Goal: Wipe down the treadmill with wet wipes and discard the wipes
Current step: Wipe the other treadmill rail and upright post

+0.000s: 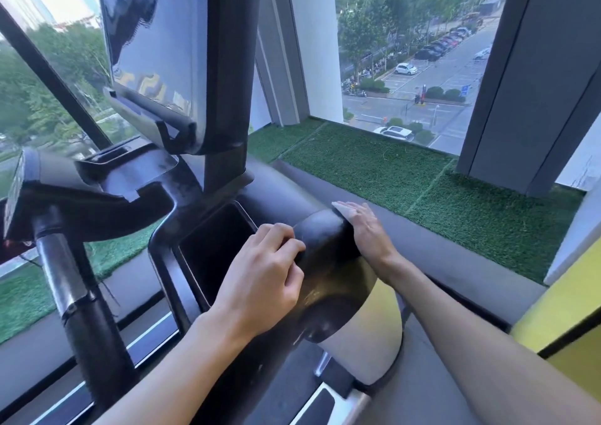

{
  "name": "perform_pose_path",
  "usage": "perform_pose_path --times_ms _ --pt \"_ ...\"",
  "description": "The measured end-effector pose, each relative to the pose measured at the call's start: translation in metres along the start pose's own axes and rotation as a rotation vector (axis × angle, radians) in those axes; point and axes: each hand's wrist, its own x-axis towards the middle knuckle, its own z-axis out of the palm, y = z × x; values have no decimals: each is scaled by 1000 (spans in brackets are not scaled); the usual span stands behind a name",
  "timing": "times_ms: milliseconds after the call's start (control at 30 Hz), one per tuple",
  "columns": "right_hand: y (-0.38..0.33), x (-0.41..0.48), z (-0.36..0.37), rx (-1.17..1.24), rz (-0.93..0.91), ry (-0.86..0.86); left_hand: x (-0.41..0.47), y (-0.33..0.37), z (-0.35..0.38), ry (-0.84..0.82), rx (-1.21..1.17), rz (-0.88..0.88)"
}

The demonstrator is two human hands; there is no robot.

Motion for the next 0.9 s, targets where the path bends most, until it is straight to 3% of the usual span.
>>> perform_pose_path --times_ms 100,267,433,633,700,800,900 --pt "-9 -3 10 -113 -99 -2 -1 2 -3 2 39 -4" --pt "-19 -18 9 -272 -293 -144 -8 4 -9 -42 51 23" --pt "-14 -3 2 -163 -58 -77 -28 1 -17 -84 -9 -26" --pt "-12 -40 21 -276 -354 -33 -26 4 -17 -74 5 -10" --pt "6 -34 14 -240 -305 10 -27 4 -17 -77 2 -14" --pt "23 -21 12 -46 -53 139 -27 5 -16 -76 2 -15" --pt "15 -40 33 -66 -50 201 -26 4 -17 -81 -9 -17"
